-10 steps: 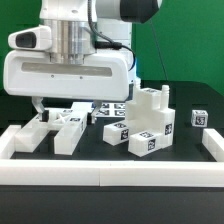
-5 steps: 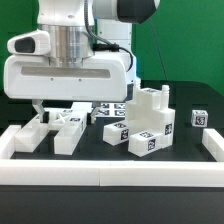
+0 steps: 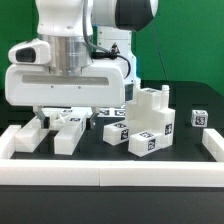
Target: Assemble chair
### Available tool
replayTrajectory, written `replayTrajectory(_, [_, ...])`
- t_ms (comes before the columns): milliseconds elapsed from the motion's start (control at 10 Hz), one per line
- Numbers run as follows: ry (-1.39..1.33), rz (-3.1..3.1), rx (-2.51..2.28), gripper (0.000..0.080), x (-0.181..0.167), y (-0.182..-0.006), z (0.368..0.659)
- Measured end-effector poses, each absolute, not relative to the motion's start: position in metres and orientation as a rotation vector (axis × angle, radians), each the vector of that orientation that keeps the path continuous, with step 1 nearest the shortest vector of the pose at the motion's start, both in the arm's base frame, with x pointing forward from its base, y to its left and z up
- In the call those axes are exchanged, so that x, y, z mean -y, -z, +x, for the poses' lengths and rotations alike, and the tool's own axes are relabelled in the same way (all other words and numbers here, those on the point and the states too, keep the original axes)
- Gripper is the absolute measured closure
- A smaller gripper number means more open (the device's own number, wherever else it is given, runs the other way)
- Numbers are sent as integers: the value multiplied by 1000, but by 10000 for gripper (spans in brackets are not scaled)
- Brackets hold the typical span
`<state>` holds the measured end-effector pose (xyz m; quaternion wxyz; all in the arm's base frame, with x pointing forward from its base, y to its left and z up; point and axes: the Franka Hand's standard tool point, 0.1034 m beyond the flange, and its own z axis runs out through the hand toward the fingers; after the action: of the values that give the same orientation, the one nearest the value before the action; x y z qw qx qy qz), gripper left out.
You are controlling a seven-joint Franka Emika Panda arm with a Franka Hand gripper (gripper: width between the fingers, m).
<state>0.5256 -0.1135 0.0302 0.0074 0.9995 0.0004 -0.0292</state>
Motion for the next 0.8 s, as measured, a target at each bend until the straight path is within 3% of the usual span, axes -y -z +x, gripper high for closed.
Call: replayTrajectory(800, [136, 3117, -12, 150, 112, -7, 516])
